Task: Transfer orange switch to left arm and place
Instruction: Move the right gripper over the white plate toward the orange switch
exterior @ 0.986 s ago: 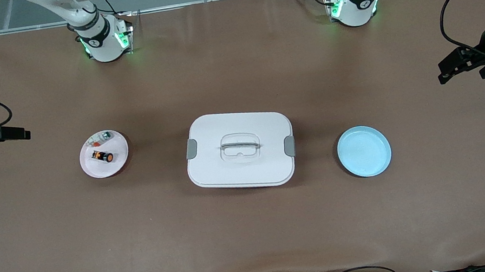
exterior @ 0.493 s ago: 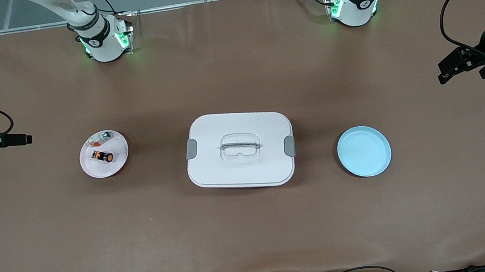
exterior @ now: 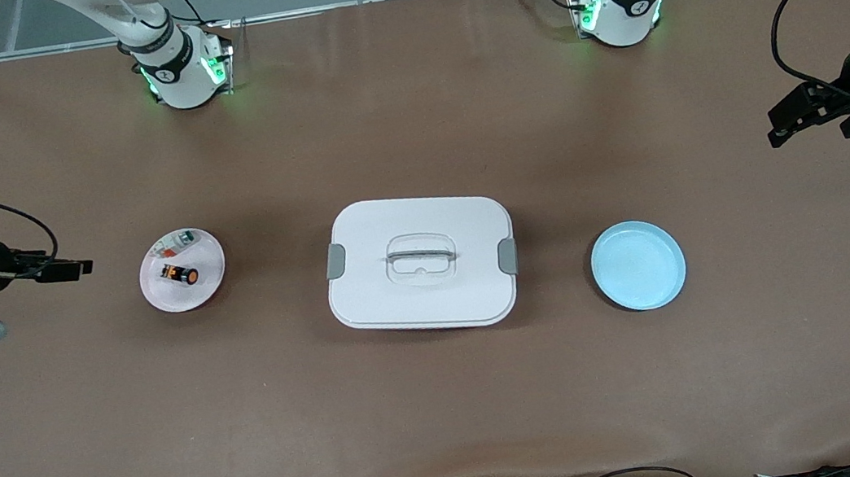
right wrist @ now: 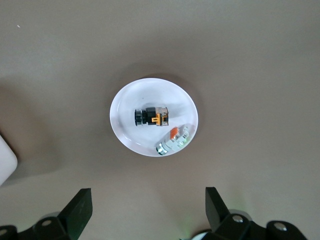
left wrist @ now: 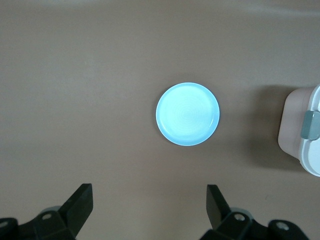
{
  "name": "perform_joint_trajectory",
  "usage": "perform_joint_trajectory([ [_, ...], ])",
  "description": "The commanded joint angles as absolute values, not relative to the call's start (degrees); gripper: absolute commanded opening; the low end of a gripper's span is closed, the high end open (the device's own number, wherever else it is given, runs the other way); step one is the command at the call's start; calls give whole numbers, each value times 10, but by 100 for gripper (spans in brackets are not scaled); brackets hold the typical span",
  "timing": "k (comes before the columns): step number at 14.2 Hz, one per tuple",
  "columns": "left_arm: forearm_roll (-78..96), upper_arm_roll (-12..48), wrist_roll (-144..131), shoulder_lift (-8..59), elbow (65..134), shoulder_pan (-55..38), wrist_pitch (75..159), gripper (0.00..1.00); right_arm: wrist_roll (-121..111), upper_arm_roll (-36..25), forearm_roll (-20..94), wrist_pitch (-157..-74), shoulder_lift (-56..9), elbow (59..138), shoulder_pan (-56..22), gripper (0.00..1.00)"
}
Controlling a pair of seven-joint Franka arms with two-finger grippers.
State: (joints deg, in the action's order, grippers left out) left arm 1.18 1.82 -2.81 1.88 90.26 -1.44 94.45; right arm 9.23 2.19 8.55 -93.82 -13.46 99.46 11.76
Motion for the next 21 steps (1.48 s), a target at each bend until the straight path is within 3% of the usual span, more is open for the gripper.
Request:
perform_joint_trajectory([
  [1,3,18,-33,21,895,-16,936,100,105,30,103,-1018,-68,1111,125,100],
  [9,4,18,-33,21,895,-17,936,100,105,35,107,-1209,-19,1287,109,100],
  [15,4,16,-31,22,895,-15,936,100,105,34,107,-1289,-33,1317,94,100],
  [21,3,16,-32,21,895,-16,936,100,107,35,108,-1378,-88,1334,88,100],
])
